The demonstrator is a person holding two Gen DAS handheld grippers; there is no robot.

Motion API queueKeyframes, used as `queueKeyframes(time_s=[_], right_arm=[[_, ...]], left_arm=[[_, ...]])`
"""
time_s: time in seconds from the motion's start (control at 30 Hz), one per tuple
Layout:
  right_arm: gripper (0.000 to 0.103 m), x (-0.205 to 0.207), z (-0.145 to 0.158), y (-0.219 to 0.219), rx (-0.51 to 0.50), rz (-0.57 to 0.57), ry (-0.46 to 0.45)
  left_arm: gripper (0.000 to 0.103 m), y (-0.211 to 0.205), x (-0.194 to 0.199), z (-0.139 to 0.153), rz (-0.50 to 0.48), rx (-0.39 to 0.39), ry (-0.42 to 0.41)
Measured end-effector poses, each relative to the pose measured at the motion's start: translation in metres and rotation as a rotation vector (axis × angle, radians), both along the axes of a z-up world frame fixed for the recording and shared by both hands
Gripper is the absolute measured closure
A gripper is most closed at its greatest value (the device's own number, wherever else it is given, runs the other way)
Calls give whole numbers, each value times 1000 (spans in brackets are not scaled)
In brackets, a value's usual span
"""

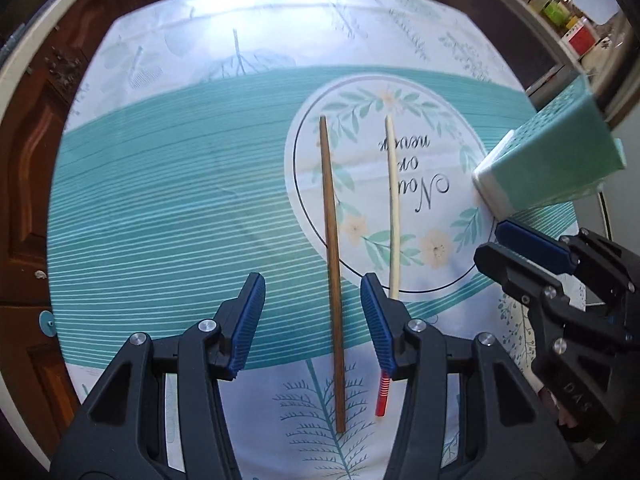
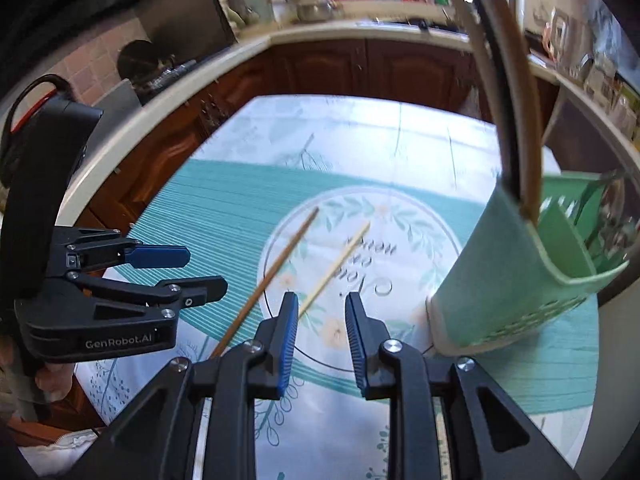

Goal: Organize utensils
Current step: 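Move both tools back over the last two chopsticks on the tablecloth, then grasp the dark chopstick with the left tool while the right tool grasps the red-banded chopstick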

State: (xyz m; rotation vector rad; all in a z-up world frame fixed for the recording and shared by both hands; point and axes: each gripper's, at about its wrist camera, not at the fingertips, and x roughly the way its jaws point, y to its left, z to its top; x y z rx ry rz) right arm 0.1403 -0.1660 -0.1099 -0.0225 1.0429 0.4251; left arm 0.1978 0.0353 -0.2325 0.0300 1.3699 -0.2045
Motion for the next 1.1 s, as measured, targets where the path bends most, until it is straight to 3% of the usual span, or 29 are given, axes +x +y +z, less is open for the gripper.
queueKeyframes(time_s=[0.2, 0.6, 0.87, 1.03, 1.1], right_arm=[[79, 8, -22, -4, -12, -62, 108], [79, 10, -36, -3, -19, -72, 161], [79, 14, -39, -1, -25, -73, 180], [79, 17, -41, 0, -27, -79, 190], [79, 17, -42, 1, -29, -80, 192]], left_arm=[[57, -13, 15, -15, -5, 40, 71], [57, -44, 29, -36, -53, 124, 123], [58, -63, 30, -39, -73, 143, 109], [75, -53, 15, -31, -80, 142, 105], [89, -53, 13, -29, -76, 142, 104]])
